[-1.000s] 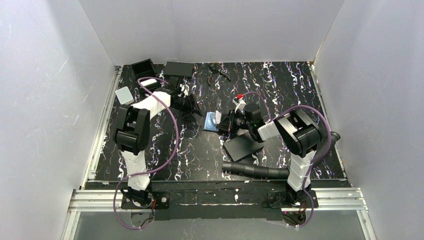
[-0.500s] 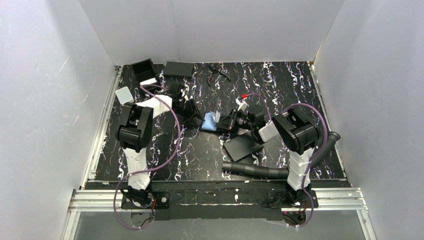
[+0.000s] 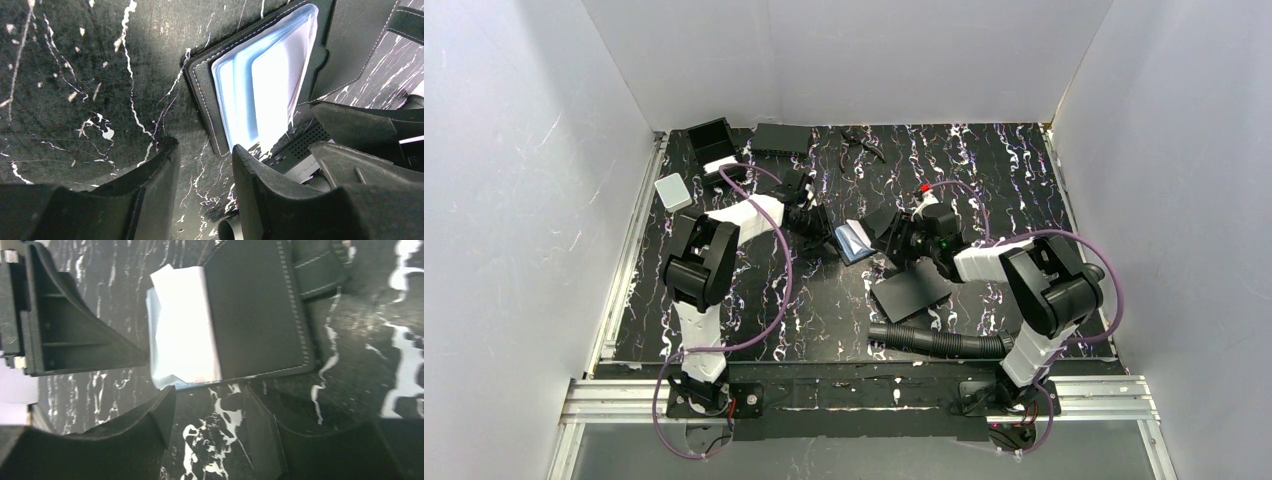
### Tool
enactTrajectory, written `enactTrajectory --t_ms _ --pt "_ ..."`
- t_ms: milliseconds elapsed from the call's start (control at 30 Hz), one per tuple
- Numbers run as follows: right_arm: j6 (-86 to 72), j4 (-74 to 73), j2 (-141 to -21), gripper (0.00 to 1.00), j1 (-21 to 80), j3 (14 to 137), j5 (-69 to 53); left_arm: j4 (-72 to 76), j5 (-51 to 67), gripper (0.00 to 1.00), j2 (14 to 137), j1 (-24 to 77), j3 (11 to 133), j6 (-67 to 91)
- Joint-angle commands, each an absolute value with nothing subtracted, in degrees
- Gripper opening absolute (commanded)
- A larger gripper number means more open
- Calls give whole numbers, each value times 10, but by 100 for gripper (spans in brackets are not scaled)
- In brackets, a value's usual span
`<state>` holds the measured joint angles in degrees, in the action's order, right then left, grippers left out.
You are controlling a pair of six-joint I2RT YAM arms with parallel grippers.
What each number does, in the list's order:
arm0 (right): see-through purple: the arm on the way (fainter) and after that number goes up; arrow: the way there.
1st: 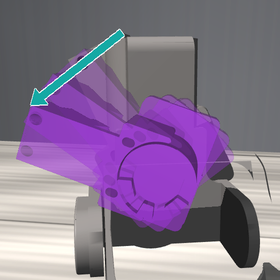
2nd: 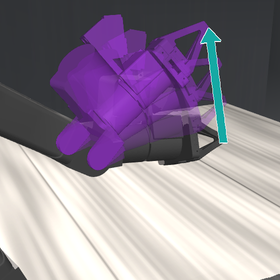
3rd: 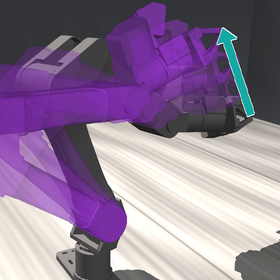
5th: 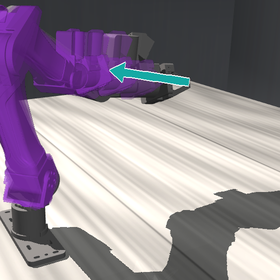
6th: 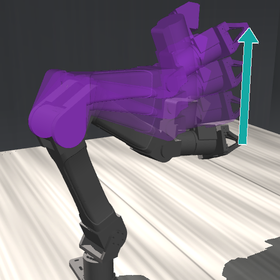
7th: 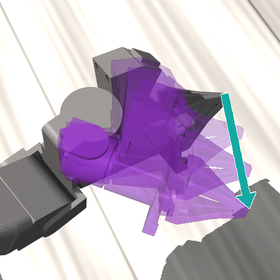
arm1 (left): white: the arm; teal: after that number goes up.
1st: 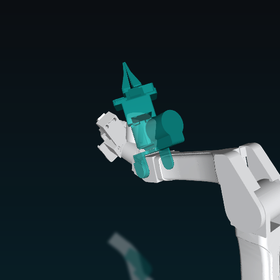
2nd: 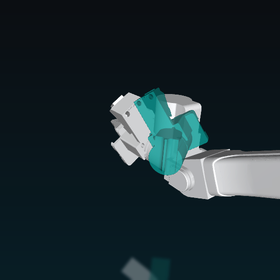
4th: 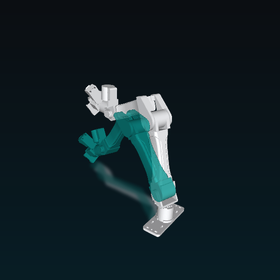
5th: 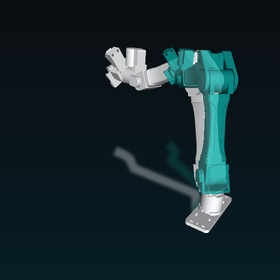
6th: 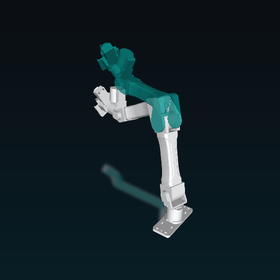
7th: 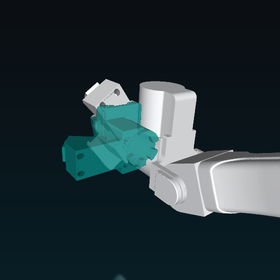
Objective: Put the credit cards into the card holder
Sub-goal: Open the card holder at the center of the board.
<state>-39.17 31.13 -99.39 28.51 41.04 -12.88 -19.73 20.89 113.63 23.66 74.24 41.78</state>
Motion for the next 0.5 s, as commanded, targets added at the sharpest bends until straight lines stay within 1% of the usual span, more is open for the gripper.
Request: enactTrajectory --t_ms 0,100,167,233,300,333,467 --pt "-272 218 -973 64 302 458 -105 -237 142 43 1136 240 722 401" --pt "-164 145 -953 76 351 502 -88 -247 145 41 1133 240 727 399" --pt "-114 130 -935 86 382 516 -55 -253 144 40 1122 239 723 397" --pt "-83 117 -940 93 406 540 -22 -258 141 41 1103 234 709 399" --pt "-71 88 -962 95 420 574 17 -255 145 44 1073 223 686 407" --pt "-71 79 -975 96 425 588 39 -251 149 48 1056 212 670 412" --pt "-68 86 -1018 98 447 624 85 -248 162 58 988 174 615 414"
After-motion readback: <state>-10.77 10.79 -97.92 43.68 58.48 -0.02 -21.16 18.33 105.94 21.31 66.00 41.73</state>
